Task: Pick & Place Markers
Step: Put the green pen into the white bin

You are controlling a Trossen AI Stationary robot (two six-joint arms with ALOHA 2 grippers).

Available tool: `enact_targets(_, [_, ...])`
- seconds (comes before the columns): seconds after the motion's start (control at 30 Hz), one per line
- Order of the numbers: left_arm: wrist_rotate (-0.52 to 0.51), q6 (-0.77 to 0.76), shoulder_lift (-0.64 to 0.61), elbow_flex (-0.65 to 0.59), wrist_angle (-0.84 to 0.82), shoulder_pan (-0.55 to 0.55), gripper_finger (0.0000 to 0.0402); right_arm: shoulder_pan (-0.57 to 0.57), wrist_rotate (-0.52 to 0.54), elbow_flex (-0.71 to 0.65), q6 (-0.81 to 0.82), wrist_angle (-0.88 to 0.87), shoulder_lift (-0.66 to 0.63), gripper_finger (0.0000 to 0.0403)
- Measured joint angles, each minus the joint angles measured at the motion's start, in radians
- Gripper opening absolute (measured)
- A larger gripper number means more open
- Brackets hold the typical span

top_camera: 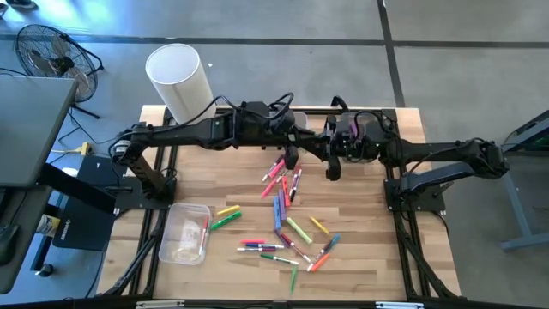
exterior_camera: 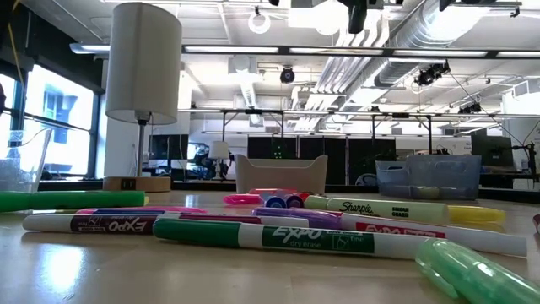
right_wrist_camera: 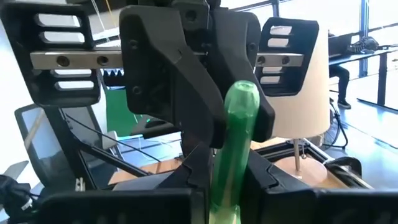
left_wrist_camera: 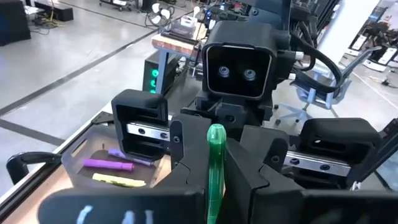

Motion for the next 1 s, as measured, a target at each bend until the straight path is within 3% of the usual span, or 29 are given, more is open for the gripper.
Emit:
enact_targets(0.3, [-0.041, -0.019, -0.003, 0.000, -0.004, 0.011, 0.0116, -0.002, 0.041, -0.001, -0.005, -0.025, 0.001, 0.0032])
enact_targets(0.47, [-0.033, -0.035, -0.049, 0.000, -0.117, 0.057, 0.0158, -0.006, 0.088, -0.001, 0.018, -0.062, 0.001, 0.0032])
enact_targets(0.77, [-0.013, -0.004, -0.263, -0.021, -0.494, 0.154, 0.0165, -0.061, 0.191, 0.003, 0.140, -0.155, 0.034, 0.0032])
enact_targets(1.0, [-0.068, -0.039, -0.449, -0.263, -0.519, 0.161, 0.0165, -0.119, 0.191, 0.240, 0.109, -0.390, 0.232, 0.0032])
